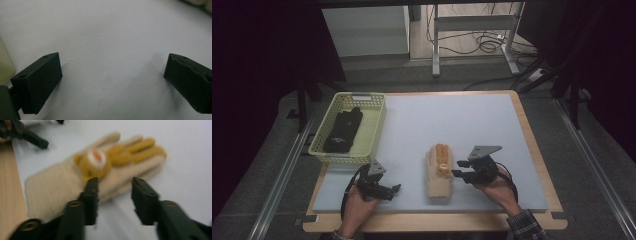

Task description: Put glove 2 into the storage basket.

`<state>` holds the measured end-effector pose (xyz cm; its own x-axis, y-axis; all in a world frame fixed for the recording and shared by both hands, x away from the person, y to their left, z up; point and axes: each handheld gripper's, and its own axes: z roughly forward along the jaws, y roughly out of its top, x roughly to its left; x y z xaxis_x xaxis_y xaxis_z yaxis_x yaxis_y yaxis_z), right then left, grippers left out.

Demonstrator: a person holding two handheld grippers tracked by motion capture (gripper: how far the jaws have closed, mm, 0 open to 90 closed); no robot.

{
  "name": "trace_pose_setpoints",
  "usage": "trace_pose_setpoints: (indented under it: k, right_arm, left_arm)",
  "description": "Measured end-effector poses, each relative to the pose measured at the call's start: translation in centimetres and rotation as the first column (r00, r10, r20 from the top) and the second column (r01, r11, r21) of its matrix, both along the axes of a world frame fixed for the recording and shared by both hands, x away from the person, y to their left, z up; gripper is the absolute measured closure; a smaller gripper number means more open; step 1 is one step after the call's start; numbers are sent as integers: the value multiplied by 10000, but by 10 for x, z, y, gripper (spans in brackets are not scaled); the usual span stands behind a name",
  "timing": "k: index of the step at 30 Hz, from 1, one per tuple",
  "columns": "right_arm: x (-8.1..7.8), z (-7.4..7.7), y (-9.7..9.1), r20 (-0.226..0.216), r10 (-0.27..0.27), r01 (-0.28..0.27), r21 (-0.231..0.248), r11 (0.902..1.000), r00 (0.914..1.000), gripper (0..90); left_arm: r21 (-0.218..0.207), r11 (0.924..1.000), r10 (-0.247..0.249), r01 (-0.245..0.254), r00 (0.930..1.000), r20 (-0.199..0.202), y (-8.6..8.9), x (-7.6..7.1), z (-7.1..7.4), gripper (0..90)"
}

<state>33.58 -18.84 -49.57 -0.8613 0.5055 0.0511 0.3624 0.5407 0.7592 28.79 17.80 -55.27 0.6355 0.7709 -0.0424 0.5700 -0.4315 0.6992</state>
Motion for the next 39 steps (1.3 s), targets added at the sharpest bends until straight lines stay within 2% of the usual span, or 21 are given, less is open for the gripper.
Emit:
trace_pose_setpoints:
  k: [2, 3, 8, 16, 21, 33, 39]
  right_arm:
    - [-6, -9, -4, -91, 3, -3, -73, 10000, 10000, 717]
    - [-6, -9, -4, -91, 3, -3, -73, 10000, 10000, 717]
    - [-21, -21, -3, -104, 206, -209, -293, 9994, 9997, 883]
    - [-30, -34, 10, -347, 651, -671, -594, 9960, 9973, 884]
    - [-28, -36, 18, -438, 661, -676, -348, 9971, 9969, 883]
    - [-22, -40, 47, -310, 595, -602, -220, 9979, 9977, 865]
    - [-15, -41, 62, -218, 361, -366, -207, 9991, 9991, 866]
  left_arm:
    - [-2, 10000, 4, -4, 10000, -2, 0, 0, 0, 17]
    - [-1, 10000, 2, -2, 10000, 1, 0, 0, 0, 17]
    - [-2, 10000, 2, -2, 10000, 5, 0, 0, 0, 17]
    - [-1, 10000, 2, -2, 10000, 12, 0, 0, 0, 17]
    - [-1, 10000, 3, -3, 10000, 12, 0, 0, 0, 18]
    - [-25, 10000, 21, -21, 10000, 17, 0, 0, 0, 18]
    - [-23, 10000, 20, -20, 10000, 16, 0, 0, 0, 18]
